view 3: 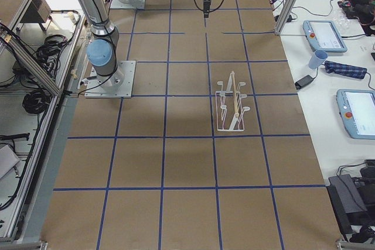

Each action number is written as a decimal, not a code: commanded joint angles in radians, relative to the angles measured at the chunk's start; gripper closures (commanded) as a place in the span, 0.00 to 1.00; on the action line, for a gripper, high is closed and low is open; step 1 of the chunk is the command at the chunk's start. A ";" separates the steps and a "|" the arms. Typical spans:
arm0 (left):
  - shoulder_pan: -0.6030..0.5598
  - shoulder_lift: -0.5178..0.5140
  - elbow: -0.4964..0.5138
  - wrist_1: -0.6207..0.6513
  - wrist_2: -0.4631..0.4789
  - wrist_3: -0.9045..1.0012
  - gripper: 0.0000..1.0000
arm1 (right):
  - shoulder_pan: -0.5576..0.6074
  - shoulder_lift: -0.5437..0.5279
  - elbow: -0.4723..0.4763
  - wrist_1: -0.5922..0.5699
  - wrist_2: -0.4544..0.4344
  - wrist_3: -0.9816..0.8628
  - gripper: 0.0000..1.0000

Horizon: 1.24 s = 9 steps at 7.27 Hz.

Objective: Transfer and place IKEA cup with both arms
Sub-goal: 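Lower the yellow cup into the tray slot with the left gripper, then set the yellow cup upright in the tray and open the left gripper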

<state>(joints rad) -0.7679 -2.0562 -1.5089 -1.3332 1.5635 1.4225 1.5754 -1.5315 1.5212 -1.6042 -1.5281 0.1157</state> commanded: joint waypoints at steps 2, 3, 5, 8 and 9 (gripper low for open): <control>0.001 0.004 -0.089 0.138 0.029 0.009 1.00 | 0.000 -0.001 0.001 0.000 -0.001 -0.001 0.00; 0.001 0.005 -0.096 0.134 0.032 0.007 1.00 | 0.000 -0.001 0.001 0.000 -0.001 -0.001 0.00; 0.001 0.004 -0.099 0.124 0.032 0.007 1.00 | 0.000 -0.002 -0.001 -0.002 -0.001 -0.001 0.00; -0.001 -0.004 -0.108 0.123 0.084 0.001 0.33 | 0.000 -0.002 -0.001 -0.003 0.002 -0.001 0.00; -0.001 -0.002 -0.106 0.121 0.084 0.001 0.33 | 0.000 -0.002 0.001 -0.003 0.002 -0.001 0.00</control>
<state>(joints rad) -0.7684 -2.0595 -1.6137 -1.2106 1.6413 1.4247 1.5754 -1.5333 1.5204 -1.6075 -1.5276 0.1150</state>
